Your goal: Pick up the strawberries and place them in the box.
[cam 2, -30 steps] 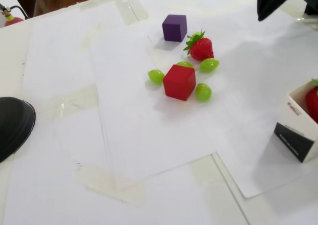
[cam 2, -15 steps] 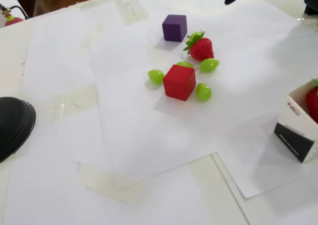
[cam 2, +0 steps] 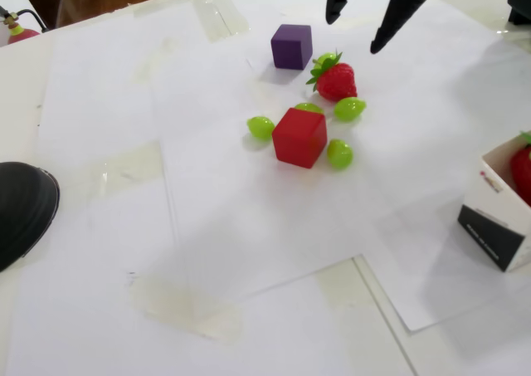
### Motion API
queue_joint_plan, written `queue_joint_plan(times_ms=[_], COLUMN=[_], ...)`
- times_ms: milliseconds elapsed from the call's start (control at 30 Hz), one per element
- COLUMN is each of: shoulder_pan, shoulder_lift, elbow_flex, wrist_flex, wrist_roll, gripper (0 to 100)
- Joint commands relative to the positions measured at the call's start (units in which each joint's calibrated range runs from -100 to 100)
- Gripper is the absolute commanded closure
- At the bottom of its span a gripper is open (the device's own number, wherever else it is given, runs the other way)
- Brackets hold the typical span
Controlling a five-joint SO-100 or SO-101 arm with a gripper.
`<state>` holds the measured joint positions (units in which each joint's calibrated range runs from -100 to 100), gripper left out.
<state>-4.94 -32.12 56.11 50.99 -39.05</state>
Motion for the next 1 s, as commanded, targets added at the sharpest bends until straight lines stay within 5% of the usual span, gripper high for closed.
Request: queue_joint_plan(times_ms=[0,467,967], shoulder_pan=[-1.7,-1.2,2.0], shoulder_lift=[5.5,19.2,24.0], elbow_flex=[-6.1,-9.3,-13.4], wrist_flex=[-2.2,-10.0,-5.6], wrist_roll=[0.4,2.0,2.6], gripper=[65,68,73])
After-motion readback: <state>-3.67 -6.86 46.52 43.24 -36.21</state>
